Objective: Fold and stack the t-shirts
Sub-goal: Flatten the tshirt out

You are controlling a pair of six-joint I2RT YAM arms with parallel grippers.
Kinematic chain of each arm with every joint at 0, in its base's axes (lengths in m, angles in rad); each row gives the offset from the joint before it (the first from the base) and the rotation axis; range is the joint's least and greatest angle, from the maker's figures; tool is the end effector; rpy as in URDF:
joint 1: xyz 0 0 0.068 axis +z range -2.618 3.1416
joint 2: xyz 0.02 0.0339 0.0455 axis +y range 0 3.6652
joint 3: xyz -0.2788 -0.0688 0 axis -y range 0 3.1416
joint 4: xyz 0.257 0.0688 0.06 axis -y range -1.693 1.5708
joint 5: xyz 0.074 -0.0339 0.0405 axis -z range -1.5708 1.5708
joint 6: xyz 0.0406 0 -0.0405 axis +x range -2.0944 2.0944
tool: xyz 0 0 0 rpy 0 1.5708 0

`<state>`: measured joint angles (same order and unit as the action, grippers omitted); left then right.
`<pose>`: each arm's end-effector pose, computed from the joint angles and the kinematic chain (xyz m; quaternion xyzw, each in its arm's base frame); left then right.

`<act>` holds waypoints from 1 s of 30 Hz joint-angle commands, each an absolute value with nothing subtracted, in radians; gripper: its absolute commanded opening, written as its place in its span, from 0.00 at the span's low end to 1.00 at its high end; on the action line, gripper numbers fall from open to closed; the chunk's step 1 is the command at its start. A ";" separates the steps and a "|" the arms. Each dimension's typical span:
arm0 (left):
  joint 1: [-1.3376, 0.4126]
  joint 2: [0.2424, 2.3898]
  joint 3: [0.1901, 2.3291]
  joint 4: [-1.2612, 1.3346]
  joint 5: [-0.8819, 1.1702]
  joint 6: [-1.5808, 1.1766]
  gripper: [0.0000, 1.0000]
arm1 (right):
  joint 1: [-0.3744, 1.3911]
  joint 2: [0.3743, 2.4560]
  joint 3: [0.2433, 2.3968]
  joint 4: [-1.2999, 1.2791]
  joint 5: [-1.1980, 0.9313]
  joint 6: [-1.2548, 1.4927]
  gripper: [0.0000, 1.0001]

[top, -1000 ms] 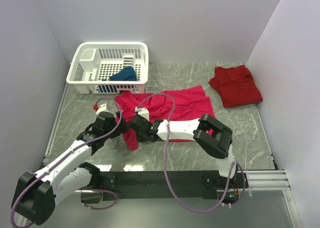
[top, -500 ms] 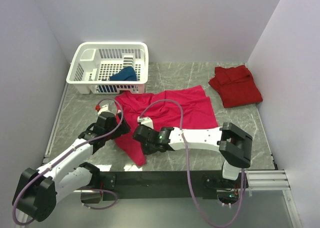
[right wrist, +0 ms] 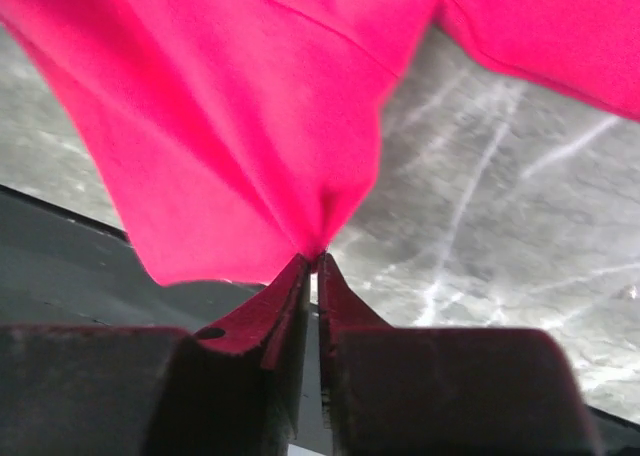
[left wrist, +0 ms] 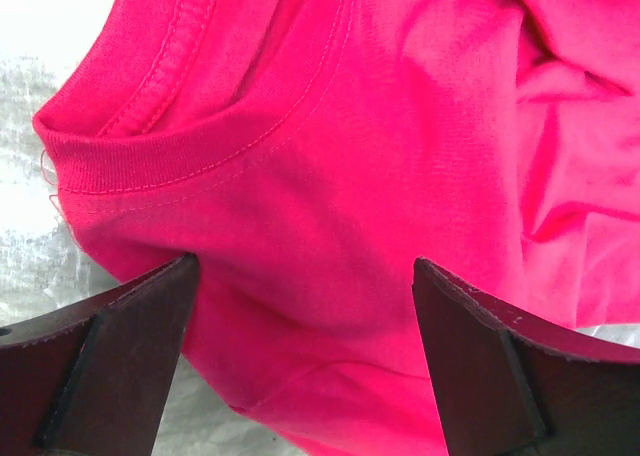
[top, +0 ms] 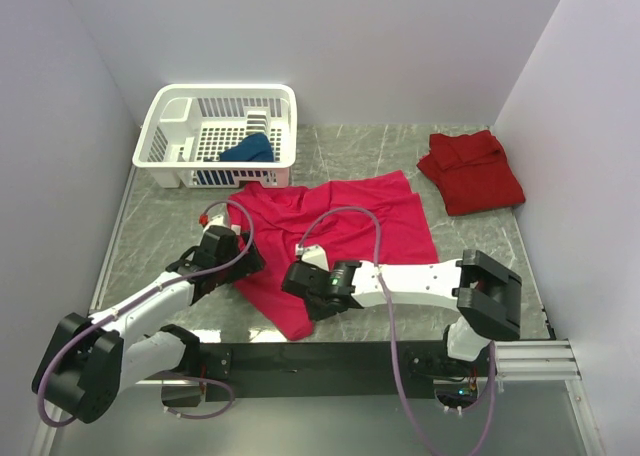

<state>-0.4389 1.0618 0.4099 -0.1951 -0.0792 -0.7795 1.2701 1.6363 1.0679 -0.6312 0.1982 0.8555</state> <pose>0.1830 -0.0824 0.1630 -0.1722 0.9186 -0.1721 0.3113 0.1049 0.3113 0.1979 -0.1834 0.9608 0.1131 0.1743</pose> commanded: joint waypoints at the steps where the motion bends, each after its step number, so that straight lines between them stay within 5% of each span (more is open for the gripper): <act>1: -0.436 1.077 0.403 -0.186 -0.110 -0.776 0.95 | 1.275 1.575 1.033 -0.693 0.253 0.888 0.15; 20: -0.428 1.055 0.465 -0.241 -0.176 -0.772 0.95 | 1.250 1.442 0.925 -0.396 0.172 0.882 0.42; 30: -0.428 1.043 0.463 -0.248 -0.172 -0.772 0.95 | 1.215 1.502 0.902 -0.354 0.152 0.856 0.43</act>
